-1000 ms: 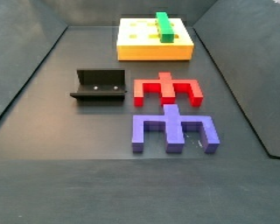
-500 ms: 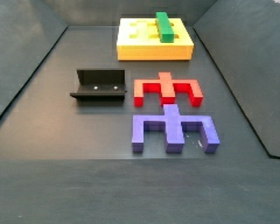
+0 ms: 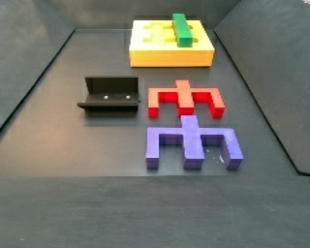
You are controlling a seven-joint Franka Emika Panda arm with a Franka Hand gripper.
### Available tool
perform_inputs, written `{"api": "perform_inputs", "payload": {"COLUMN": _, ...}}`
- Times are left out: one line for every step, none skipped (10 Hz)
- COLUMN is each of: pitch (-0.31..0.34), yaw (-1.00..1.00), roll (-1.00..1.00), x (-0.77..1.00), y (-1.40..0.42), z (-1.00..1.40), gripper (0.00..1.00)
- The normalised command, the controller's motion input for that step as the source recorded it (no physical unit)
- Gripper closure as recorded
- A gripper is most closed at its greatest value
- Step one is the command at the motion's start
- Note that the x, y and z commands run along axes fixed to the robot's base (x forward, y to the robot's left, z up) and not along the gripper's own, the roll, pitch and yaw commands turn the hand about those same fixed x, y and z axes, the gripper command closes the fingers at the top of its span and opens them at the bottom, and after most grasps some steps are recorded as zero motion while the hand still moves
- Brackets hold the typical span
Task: Pick up the blue object. Move up. Move to above the board. Insert the blue object.
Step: Move to above the board.
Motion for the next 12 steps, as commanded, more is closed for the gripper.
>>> {"api": "perform_inputs", "payload": {"pitch": 0.088, "yaw": 1.00, "roll": 0.07, "x": 0.07, "y": -0.04, "z": 0.01, "gripper": 1.00}}
{"api": "perform_inputs", "payload": {"pitch": 0.098, "yaw": 1.00, "roll": 0.07, "x": 0.07, "y": -0.04, "z": 0.01, "gripper": 1.00}}
{"api": "perform_inputs", "payload": {"pitch": 0.107, "yaw": 1.00, "roll": 0.08, "x": 0.07, "y": -0.03, "z": 0.01, "gripper": 1.00}}
{"api": "perform_inputs", "payload": {"pitch": 0.119, "yaw": 1.00, "roll": 0.09, "x": 0.07, "y": -0.03, "z": 0.01, "gripper": 1.00}}
{"api": "perform_inputs", "payload": {"pitch": 0.137, "yaw": 1.00, "roll": 0.10, "x": 0.07, "y": -0.03, "z": 0.01, "gripper": 1.00}}
{"api": "perform_inputs", "payload": {"pitch": 0.156, "yaw": 1.00, "roll": 0.12, "x": 0.07, "y": -0.03, "z": 0.02, "gripper": 1.00}}
{"api": "perform_inputs", "payload": {"pitch": 0.178, "yaw": 1.00, "roll": 0.13, "x": 0.07, "y": -0.03, "z": 0.02, "gripper": 1.00}}
{"api": "perform_inputs", "payload": {"pitch": 0.220, "yaw": 1.00, "roll": 0.17, "x": 0.08, "y": -0.03, "z": 0.02, "gripper": 1.00}}
{"api": "perform_inputs", "payload": {"pitch": 0.266, "yaw": 1.00, "roll": 0.20, "x": 0.08, "y": -0.03, "z": 0.03, "gripper": 1.00}}
{"api": "perform_inputs", "payload": {"pitch": 0.260, "yaw": 0.79, "roll": 0.21, "x": 0.09, "y": -0.04, "z": 0.03, "gripper": 1.00}}
{"api": "perform_inputs", "payload": {"pitch": 0.226, "yaw": 0.53, "roll": 0.20, "x": 0.10, "y": -0.04, "z": 0.02, "gripper": 1.00}}
{"api": "perform_inputs", "payload": {"pitch": 0.175, "yaw": 0.25, "roll": 0.17, "x": 0.10, "y": -0.04, "z": 0.01, "gripper": 1.00}}
